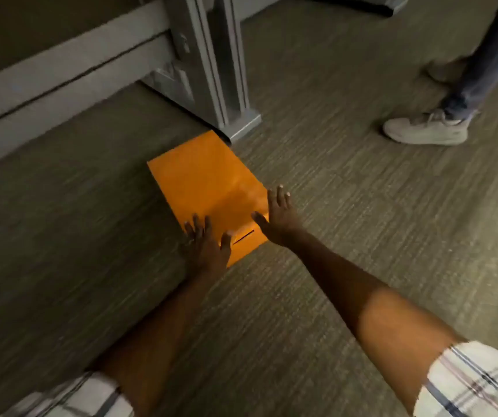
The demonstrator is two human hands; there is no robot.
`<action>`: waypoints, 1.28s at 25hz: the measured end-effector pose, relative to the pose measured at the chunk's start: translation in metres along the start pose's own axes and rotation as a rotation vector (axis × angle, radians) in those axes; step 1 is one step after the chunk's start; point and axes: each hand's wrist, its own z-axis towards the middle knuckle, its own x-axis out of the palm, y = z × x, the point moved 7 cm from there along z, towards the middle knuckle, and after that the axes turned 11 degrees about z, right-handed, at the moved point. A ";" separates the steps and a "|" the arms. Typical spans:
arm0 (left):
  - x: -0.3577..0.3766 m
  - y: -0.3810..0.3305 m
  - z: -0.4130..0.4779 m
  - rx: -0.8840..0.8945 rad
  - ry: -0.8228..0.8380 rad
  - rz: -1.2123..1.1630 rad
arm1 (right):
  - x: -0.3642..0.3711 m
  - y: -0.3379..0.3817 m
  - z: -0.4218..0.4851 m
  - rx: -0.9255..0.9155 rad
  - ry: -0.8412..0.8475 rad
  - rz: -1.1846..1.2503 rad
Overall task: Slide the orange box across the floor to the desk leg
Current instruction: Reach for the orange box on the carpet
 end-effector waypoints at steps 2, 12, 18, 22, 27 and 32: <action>0.022 0.024 0.014 -0.117 0.026 -0.063 | 0.013 -0.013 0.025 0.048 0.002 0.054; 0.053 0.069 0.035 -0.347 0.045 -0.900 | 0.034 -0.067 0.061 0.240 0.002 0.620; 0.043 0.099 0.034 -0.378 0.231 -0.907 | 0.030 -0.060 0.058 0.226 -0.023 0.630; 0.043 0.113 0.023 -0.384 0.292 -0.904 | 0.049 -0.053 0.048 0.232 0.127 0.607; 0.032 0.142 0.019 -0.385 0.299 -0.910 | 0.047 -0.034 0.031 0.259 0.115 0.617; -0.003 0.178 0.001 -0.372 0.315 -0.847 | 0.059 0.014 0.009 0.228 0.233 0.589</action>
